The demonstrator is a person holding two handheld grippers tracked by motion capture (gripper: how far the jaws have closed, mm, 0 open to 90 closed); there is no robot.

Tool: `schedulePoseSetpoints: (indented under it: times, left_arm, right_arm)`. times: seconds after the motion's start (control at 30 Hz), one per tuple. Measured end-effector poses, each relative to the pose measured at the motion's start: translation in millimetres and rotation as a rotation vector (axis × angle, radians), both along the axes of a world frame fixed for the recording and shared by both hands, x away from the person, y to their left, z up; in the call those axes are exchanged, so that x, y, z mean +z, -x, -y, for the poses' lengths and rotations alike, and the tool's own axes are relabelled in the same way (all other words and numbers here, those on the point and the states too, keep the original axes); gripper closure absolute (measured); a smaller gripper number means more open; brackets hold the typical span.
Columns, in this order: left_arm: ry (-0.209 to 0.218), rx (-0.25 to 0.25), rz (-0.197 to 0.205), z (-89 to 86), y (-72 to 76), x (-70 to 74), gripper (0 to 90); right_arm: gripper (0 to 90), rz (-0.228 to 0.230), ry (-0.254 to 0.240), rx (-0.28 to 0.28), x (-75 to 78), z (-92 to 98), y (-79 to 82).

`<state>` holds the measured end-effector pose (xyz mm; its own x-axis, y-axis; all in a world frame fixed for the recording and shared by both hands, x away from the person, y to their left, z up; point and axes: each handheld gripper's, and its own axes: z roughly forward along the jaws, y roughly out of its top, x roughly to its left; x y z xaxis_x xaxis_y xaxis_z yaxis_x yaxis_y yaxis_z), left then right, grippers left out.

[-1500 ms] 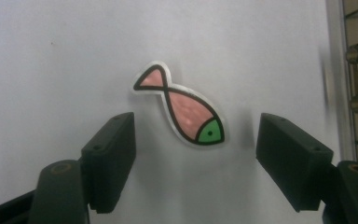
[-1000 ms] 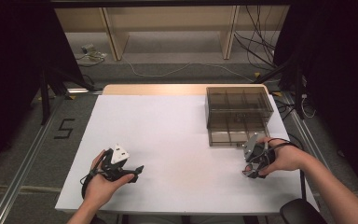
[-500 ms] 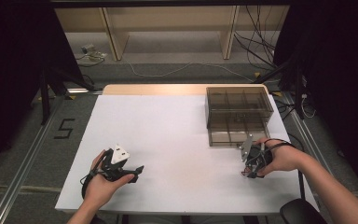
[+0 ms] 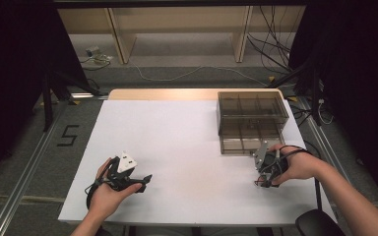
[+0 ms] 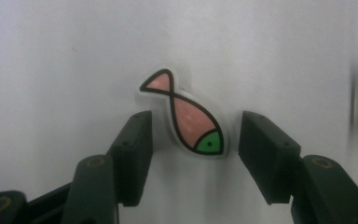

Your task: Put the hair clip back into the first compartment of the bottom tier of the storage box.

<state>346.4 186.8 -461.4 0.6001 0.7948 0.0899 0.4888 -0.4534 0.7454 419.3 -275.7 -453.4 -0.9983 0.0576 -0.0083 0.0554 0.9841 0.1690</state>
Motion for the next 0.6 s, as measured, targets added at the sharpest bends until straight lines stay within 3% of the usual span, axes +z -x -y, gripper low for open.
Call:
schedulePoseSetpoints:
  times: [0.37,0.6]
  left_arm:
    - [0.0,-0.001,-0.002,0.2,0.2,0.2,20.5]
    - [-0.002,-0.004,0.0,-0.1,0.5,0.5,20.6]
  right_arm:
    - [46.3,-0.004,0.012,-0.012,-0.5,-2.4,-0.2]
    - [53.3,-0.011,0.079,-0.008,1.0,-10.7,2.5]
